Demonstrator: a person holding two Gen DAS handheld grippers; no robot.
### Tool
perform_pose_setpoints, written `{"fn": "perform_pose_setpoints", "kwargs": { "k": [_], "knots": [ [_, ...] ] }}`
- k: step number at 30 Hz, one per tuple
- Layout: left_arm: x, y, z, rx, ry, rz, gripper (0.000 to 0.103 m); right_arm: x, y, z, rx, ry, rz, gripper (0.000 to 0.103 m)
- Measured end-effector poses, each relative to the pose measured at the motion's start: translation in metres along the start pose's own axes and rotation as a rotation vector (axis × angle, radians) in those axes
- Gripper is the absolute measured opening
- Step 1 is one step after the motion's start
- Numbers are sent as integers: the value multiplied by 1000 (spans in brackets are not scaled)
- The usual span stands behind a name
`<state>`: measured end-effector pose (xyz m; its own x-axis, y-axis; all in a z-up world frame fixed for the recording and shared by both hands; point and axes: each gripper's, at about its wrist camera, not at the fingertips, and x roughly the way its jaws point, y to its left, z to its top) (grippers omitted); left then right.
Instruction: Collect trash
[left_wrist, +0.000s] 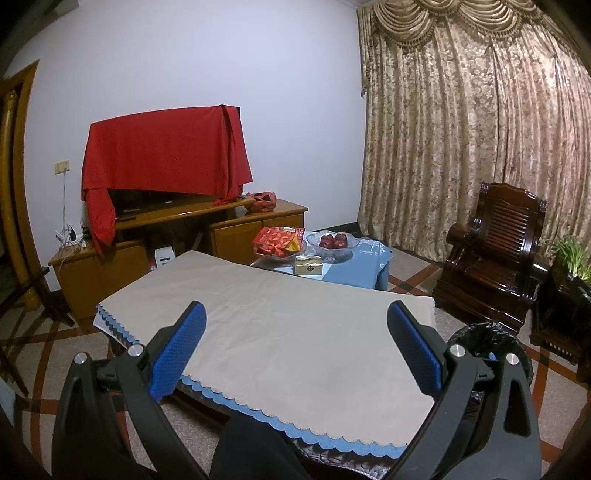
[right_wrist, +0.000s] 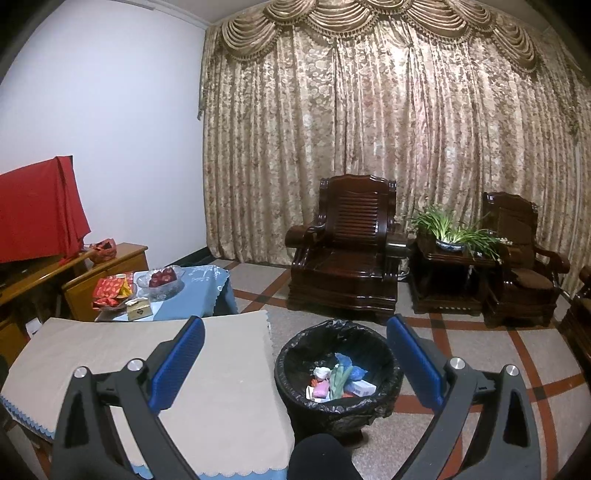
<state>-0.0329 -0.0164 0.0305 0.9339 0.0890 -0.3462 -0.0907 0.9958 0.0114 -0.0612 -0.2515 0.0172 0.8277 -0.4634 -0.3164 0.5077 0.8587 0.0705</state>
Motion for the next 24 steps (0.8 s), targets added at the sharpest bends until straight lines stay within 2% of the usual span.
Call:
{"fn": "perform_pose_setpoints", "kwargs": {
  "k": [24],
  "knots": [
    [4,2,-3,-4,4,-1,96,-2,-1,0,2,3,3,97]
  ]
}}
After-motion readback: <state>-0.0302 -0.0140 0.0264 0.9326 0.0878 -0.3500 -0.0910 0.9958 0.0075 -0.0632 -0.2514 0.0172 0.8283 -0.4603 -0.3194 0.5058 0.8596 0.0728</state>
